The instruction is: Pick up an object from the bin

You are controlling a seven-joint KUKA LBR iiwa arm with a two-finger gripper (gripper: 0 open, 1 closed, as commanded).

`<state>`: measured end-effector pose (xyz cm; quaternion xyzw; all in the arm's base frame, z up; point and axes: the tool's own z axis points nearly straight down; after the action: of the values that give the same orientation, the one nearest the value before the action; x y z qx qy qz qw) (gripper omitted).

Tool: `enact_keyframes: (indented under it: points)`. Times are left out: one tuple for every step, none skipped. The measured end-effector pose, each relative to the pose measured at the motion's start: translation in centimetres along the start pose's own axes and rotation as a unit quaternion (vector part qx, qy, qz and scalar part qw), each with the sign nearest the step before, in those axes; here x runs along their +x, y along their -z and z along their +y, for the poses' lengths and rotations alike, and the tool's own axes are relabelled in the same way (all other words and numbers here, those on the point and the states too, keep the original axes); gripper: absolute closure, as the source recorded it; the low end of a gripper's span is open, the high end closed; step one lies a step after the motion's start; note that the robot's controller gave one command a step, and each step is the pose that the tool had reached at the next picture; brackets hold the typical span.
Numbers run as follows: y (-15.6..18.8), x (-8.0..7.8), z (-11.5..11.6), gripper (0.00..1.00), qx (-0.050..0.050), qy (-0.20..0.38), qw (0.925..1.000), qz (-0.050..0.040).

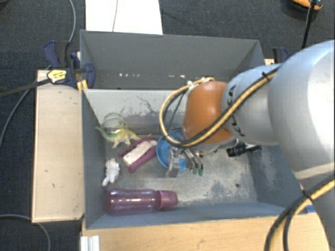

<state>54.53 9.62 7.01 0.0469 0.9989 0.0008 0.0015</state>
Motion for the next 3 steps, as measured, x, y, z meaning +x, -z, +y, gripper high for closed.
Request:
enact_keyframes:
  points:
    - [0.0, 0.0, 0.0, 1.00, 0.000, 0.000, 1.0000, 0.0000]
    - [0.4, 0.1, 0.0, 1.00, 0.000, 0.000, 1.0000, 0.0010]
    - [2.0, 0.2, -0.1, 1.00, 0.001, 0.000, 1.0000, 0.0022]
